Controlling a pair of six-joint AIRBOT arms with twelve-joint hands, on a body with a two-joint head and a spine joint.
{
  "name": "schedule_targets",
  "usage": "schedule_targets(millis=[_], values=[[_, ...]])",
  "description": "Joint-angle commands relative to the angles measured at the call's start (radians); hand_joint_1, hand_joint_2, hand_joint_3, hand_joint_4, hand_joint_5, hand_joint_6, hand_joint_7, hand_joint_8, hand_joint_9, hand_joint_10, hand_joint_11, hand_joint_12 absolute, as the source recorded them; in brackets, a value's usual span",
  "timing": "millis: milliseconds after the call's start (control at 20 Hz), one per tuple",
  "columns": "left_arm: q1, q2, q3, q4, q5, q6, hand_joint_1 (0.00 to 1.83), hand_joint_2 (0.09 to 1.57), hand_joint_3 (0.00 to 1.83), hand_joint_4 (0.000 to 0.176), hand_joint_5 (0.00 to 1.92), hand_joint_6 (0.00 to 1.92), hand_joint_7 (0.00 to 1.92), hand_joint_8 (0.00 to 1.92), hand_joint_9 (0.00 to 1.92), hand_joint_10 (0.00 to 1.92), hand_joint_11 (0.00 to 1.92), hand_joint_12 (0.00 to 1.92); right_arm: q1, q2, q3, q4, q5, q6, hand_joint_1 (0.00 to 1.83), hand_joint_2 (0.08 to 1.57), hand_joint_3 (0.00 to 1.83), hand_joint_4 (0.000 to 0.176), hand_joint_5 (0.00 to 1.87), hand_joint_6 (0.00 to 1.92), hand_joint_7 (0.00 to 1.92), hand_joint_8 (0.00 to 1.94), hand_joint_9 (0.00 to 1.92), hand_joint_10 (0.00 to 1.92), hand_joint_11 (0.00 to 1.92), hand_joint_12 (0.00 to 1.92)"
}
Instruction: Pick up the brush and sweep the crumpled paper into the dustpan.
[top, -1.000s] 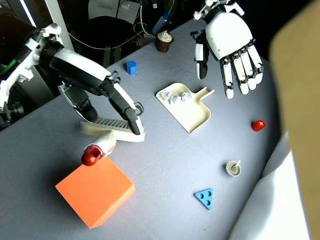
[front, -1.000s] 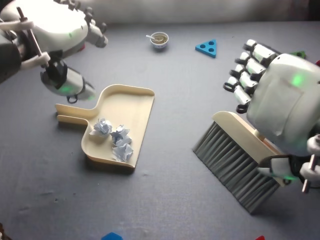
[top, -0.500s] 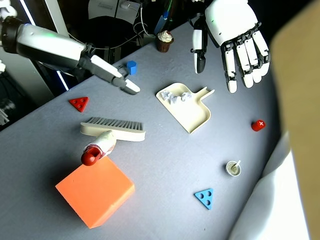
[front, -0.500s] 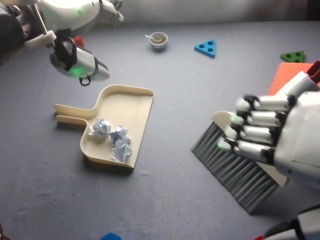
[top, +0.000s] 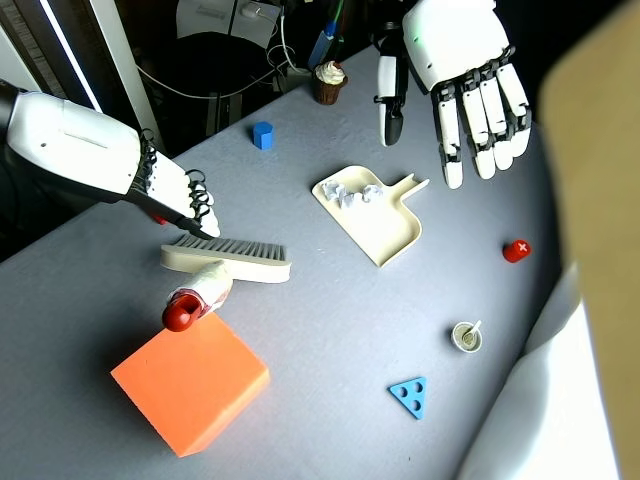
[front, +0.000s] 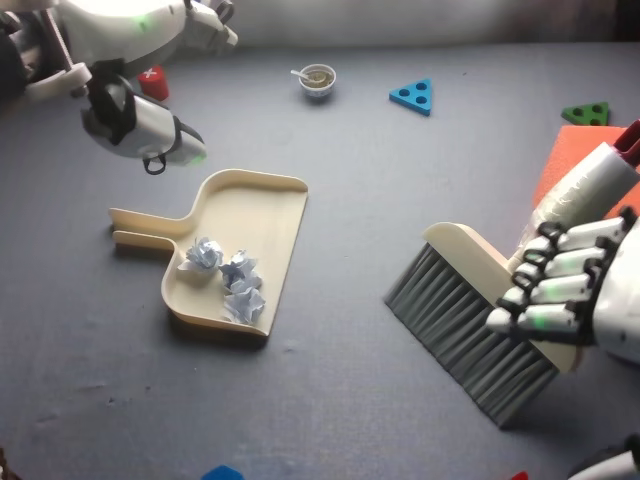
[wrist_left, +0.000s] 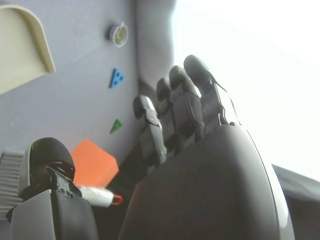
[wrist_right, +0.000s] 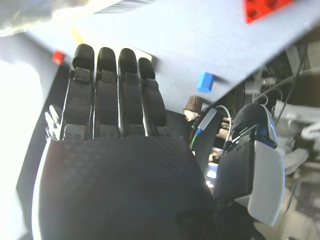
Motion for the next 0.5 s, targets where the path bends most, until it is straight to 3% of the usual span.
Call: schedule_targets(millis=[0, 150, 250, 450], values=[[-0.017, 0.005, -0.007, 0.027, -0.039, 0.022, 0.65, 1.04, 0.0, 0.091, 0.45, 0.0, 0.32, 0.0, 0.28, 0.0, 0.0, 0.74, 0.013, 0.01, 0.006, -0.016, -0.07, 0.025, 0.0, 0.96, 0.01, 0.0, 0.32, 0.01, 0.37, 0.01, 0.34, 0.01, 0.31, 0.03], [-0.031, -0.002, -0.013, 0.003, -0.052, 0.057, 0.58, 1.07, 0.01, 0.099, 0.42, 0.0, 0.3, 0.0, 0.27, 0.0, 0.0, 0.72, 0.045, 0.035, 0.005, -0.014, -0.057, 0.134, 0.0, 0.97, 0.0, 0.0, 0.32, 0.0, 0.39, 0.01, 0.36, 0.01, 0.33, 0.03], [-0.039, -0.012, -0.011, -0.016, -0.052, 0.089, 0.64, 1.06, 0.0, 0.091, 0.44, 0.01, 0.31, 0.0, 0.27, 0.0, 0.0, 0.72, 0.059, 0.036, -0.001, -0.014, -0.034, 0.092, 0.0, 0.99, 0.01, 0.0, 0.31, 0.0, 0.37, 0.0, 0.35, 0.0, 0.31, 0.02], [-0.035, -0.015, -0.015, -0.019, -0.052, 0.091, 0.61, 1.06, 0.0, 0.096, 0.43, 0.0, 0.31, 0.0, 0.26, 0.0, 0.0, 0.7, 0.044, 0.058, 0.002, 0.002, 0.02, 0.093, 0.0, 1.0, 0.01, 0.0, 0.3, 0.0, 0.36, 0.0, 0.34, 0.0, 0.31, 0.02]])
